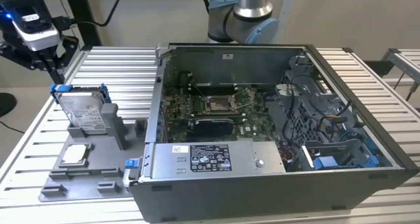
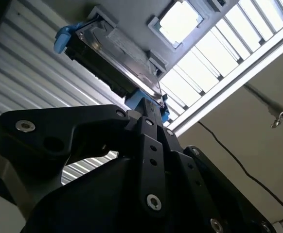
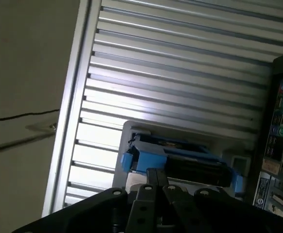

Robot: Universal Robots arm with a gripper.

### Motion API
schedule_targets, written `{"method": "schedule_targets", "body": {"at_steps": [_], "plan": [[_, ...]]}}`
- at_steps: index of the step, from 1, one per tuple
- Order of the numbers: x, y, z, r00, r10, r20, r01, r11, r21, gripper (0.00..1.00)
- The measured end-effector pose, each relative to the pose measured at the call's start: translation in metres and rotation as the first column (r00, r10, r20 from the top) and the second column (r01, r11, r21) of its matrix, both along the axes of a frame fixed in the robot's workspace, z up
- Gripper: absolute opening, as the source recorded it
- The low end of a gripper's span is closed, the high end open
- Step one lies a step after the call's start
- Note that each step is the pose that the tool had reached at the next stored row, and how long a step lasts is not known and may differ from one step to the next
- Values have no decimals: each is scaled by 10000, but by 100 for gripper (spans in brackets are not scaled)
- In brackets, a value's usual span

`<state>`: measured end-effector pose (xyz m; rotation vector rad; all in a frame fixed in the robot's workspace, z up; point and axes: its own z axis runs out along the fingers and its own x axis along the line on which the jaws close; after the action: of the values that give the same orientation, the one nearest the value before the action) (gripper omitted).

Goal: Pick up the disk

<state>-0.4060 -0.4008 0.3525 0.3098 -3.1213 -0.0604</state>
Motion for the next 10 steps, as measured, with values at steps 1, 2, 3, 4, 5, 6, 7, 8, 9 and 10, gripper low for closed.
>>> {"method": "schedule_targets", "body": {"at_steps": [1,2,3,4,5,6,7,8,9,10], "plan": [[0,0,0,9998,189,0,-189,9998,0,0],[0,0,0,9993,375,1,-375,9993,0,0],[0,0,0,9985,555,1,-555,9985,1,0],[0,0,0,9973,734,1,-734,9973,1,0],[0,0,0,9958,914,1,-914,9958,0,0],[0,0,0,9941,1087,0,-1087,9941,0,0],[0,0,0,9917,1283,1,-1283,9917,0,0],[0,0,0,9895,1448,0,-1448,9895,0,0],[0,0,0,9867,1627,0,-1627,9867,0,0],[0,0,0,9834,1815,0,-1815,9834,0,0]]}}
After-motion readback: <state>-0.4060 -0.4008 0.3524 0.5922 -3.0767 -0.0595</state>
